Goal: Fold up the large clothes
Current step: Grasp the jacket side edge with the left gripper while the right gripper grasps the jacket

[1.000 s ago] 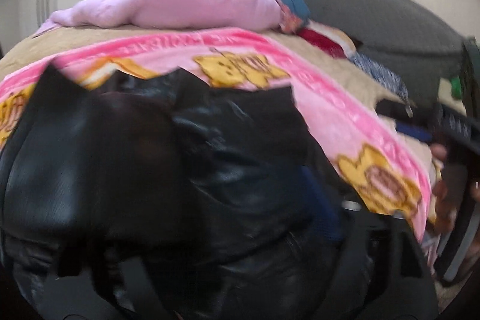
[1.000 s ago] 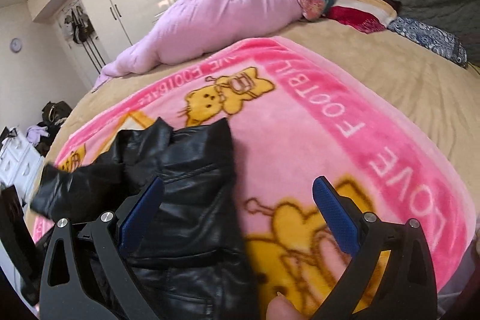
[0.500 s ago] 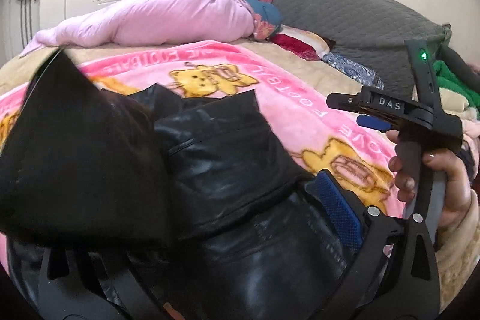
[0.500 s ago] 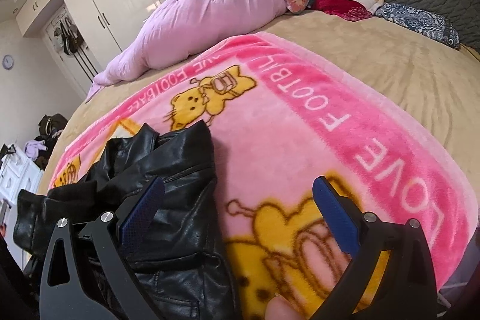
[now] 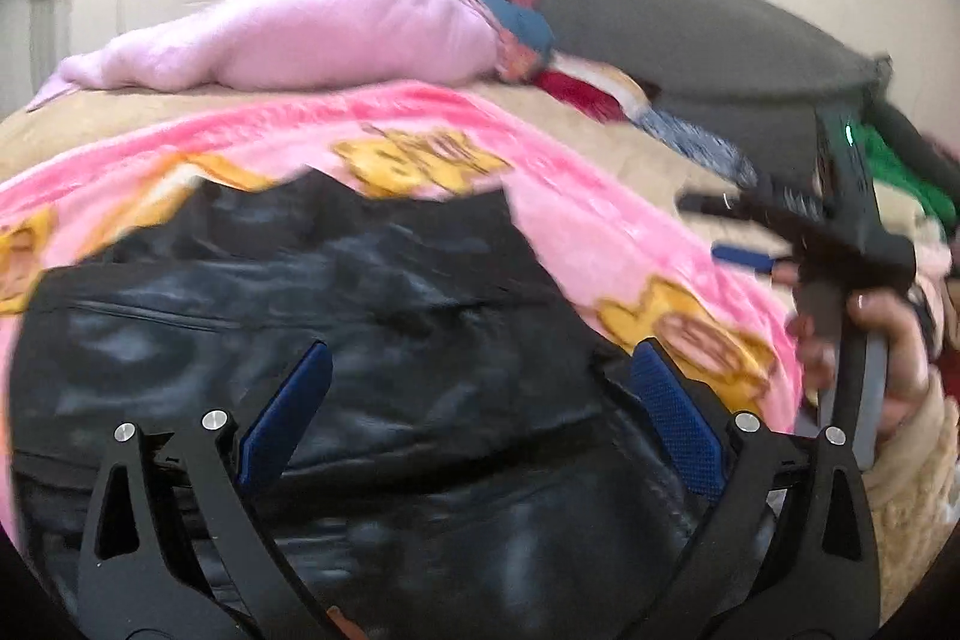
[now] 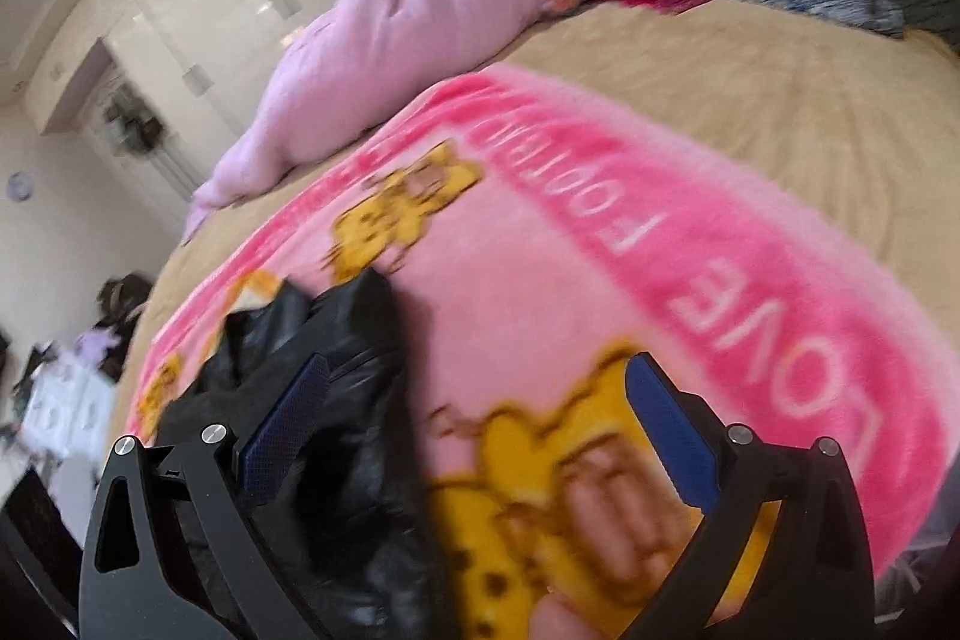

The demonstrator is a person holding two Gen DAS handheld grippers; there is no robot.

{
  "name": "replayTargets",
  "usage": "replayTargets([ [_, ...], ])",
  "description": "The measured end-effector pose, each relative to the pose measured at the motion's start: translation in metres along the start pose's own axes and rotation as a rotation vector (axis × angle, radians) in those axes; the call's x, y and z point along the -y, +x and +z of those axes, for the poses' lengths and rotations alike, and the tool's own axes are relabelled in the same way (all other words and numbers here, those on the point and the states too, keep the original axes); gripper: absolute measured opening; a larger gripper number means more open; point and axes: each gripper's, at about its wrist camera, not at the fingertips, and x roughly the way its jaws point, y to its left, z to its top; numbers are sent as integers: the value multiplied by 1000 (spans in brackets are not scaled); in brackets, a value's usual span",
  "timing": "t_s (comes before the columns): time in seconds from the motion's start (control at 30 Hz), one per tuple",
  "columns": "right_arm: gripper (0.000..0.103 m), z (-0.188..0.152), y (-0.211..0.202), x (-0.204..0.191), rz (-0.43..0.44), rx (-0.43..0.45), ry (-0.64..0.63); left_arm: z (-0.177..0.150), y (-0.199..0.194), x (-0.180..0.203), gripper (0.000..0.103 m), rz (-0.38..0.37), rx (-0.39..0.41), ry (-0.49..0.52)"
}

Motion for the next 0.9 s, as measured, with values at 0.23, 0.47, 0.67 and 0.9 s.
replayTargets([
  [0.23, 78, -22, 38, -69, 213, -148, -91, 16, -30, -96, 94, 281, 35, -146],
  [0.47, 35, -41, 94, -81, 236, -291, -37, 19, -39, -190, 83, 312, 42, -407],
  [0.67, 11, -34, 84, -104, 340, -189, -115, 24, -6, -210, 12, 247, -4, -496],
  [0.9, 11, -25, 46, -129, 232, -18, -407, 0, 46, -206, 15, 360, -140, -467],
])
